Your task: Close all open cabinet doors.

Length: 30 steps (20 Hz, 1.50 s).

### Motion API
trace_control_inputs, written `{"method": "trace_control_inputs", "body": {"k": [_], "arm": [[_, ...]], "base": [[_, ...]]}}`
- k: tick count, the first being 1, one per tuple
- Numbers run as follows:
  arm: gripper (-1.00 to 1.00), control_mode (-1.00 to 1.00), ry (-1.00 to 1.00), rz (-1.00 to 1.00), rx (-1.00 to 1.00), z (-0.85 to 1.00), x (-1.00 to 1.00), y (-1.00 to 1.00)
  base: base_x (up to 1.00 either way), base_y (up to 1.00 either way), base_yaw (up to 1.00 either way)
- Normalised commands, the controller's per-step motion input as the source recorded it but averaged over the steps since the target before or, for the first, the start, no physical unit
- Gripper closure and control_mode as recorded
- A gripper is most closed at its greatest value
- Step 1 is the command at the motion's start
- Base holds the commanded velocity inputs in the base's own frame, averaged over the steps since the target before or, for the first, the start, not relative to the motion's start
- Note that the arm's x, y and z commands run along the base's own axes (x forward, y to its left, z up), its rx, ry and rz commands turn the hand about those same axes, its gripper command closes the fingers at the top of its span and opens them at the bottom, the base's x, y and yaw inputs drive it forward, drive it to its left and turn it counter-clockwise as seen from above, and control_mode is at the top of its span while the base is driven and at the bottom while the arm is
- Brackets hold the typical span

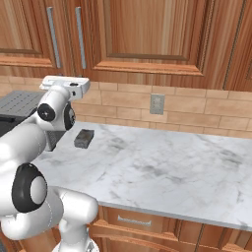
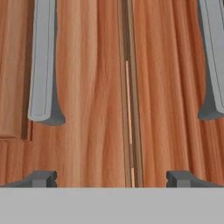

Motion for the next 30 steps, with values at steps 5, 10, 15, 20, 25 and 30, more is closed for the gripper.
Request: {"method": "trace_control_inputs", "body": {"k": [5, 10, 15, 20, 25, 30], "arm": [[-1.00, -1.00, 0.00, 0.00, 0.00, 0.07, 0.20, 0.00], [-1.00, -1.00, 0.01, 0.00, -0.01, 0.19, -0.23, -0.06], [-1.00, -1.00, 0.03, 0.00, -0.03, 0.36, -0.87, -0.17], [-1.00, -1.00, 0.12, -0.03, -0.01, 0.50, -0.89, -0.26], [-1.00, -1.00, 0.31, -0.03, 0.00, 0.79, -0.63, -0.31], [-1.00, -1.00, 0.41, -0.02, 0.00, 0.70, -0.63, -0.33]], "base": [[0.00, 0.00, 0.00], [0.00, 0.00, 0.00], [0.00, 0.00, 0.00], [0.00, 0.00, 0.00], [0.00, 0.00, 0.00], [0.00, 0.00, 0.00]]}}
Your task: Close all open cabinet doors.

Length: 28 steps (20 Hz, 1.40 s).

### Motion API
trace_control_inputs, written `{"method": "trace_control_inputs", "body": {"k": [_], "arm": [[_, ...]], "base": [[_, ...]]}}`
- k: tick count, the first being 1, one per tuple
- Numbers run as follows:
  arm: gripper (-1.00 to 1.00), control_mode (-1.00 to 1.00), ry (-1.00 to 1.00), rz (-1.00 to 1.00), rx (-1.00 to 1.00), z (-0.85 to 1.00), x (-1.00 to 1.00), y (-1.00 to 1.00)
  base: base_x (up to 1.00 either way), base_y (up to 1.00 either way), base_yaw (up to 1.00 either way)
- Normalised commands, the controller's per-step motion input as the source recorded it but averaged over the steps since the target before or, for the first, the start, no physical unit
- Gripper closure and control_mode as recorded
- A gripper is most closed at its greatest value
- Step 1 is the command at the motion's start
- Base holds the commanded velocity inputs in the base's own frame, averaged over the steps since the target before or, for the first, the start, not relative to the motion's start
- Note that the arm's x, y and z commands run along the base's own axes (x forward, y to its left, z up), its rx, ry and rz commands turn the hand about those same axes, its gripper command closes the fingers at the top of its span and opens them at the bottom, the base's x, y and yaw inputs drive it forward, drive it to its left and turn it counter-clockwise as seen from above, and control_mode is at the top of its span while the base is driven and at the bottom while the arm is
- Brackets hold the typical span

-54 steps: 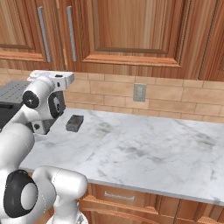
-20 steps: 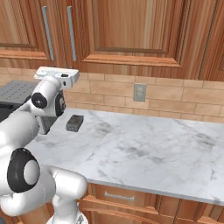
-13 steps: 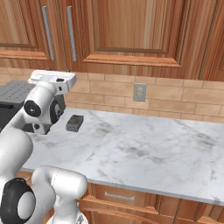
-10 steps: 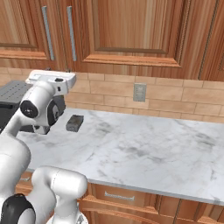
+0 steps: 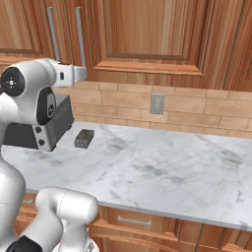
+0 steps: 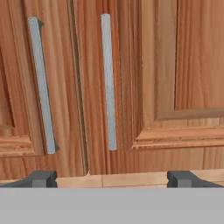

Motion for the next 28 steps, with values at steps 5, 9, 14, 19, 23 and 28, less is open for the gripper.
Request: {"method": "trace_control_inputs", "body": {"k": [5, 9, 14, 19, 23, 28], "arm": [[-1.00, -1.00, 0.38, -0.01, 0.00, 0.14, -0.81, -0.24], [-1.00, -1.00, 0.23, -0.03, -0.01, -0.06, -0.98, -0.13], [-1.00, -1.00, 0.19, -0.07, -0.03, -0.04, -1.00, -0.01], [-1.00, -1.00, 0.08, -0.01, -0.01, -0.33, -0.85, -0.11], [-1.00, -1.00, 0.04, 0.02, 0.00, -0.36, -0.31, -0.03], [-1.00, -1.00, 0.01, 0.03, 0.00, -0.48, -0.19, 0.00]], "base": [[0.00, 0.00, 0.00], [0.00, 0.00, 0.00], [0.00, 0.00, 0.00], [0.00, 0.00, 0.00], [0.00, 0.00, 0.00], [0.00, 0.00, 0.00]]}}
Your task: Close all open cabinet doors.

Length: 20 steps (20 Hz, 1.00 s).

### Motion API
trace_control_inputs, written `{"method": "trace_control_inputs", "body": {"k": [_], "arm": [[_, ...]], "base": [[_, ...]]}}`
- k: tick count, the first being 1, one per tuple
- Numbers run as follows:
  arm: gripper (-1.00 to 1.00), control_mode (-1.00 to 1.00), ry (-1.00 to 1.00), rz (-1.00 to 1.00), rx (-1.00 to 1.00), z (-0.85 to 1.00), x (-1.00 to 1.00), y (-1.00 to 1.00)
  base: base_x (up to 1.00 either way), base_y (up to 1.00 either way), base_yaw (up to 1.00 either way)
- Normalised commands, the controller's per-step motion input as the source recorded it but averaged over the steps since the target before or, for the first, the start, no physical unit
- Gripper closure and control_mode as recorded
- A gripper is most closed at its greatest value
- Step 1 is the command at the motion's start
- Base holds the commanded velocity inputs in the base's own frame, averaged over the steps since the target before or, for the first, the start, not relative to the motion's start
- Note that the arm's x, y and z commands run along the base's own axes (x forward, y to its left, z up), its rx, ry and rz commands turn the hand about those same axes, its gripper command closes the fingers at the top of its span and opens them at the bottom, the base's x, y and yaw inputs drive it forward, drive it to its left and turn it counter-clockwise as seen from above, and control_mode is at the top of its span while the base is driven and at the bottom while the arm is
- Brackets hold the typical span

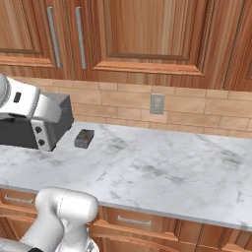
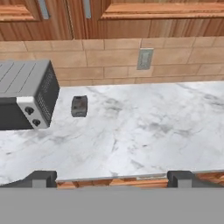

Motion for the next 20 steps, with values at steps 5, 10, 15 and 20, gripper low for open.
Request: {"method": "trace_control_inputs", "body": {"k": [5, 10, 15, 20], "arm": [[-1.00, -1.00, 0.00, 0.00, 0.00, -0.41, -0.08, 0.00], [-1.00, -1.00, 0.01, 0.00, 0.00, -0.07, -0.06, 0.00], [-1.00, 1.00, 0.00, 0.00, 0.00, 0.00, -0.04, 0.00], [-1.00, 1.00, 0.00, 0.00, 0.00, 0.00, 0.00, 0.00]], "base": [[0.00, 0.00, 0.00], [0.00, 0.00, 0.00], [-0.01, 0.00, 0.00], [-0.44, -0.25, -0.02]]}}
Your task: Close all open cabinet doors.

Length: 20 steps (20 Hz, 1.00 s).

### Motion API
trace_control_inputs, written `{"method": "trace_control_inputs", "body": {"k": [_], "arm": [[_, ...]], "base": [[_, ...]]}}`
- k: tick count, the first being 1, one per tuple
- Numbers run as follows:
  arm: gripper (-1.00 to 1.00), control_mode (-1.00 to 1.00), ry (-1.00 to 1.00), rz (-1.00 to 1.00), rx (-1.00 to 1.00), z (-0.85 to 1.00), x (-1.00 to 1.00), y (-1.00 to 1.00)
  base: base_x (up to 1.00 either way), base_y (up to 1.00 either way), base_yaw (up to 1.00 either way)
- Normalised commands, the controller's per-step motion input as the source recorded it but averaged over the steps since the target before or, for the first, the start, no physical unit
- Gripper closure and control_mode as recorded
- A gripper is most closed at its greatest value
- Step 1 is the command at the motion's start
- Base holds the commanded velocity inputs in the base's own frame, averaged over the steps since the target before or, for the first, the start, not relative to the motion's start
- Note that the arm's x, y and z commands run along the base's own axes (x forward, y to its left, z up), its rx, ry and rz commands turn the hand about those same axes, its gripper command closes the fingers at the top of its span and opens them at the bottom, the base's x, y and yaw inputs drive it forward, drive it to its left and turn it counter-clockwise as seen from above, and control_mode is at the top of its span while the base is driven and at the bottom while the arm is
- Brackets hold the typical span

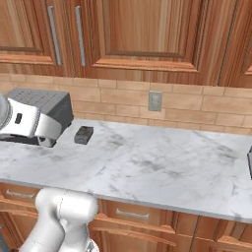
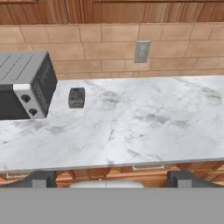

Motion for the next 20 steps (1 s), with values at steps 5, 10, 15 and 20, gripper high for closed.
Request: {"method": "trace_control_inputs", "body": {"k": [5, 10, 15, 20], "arm": [[-1.00, 1.00, 0.00, 0.00, 0.00, 0.00, 0.00, 0.00], [-1.00, 1.00, 0.00, 0.00, 0.00, 0.00, 0.00, 0.00], [-1.00, 1.00, 0.00, 0.00, 0.00, 0.00, 0.00, 0.00], [-1.00, 1.00, 0.00, 0.00, 0.00, 0.00, 0.00, 0.00]], "base": [[-0.76, -0.97, -0.04], [-0.59, -1.00, -0.04], [-0.31, -1.00, -0.04], [-0.02, -1.00, -0.01]]}}
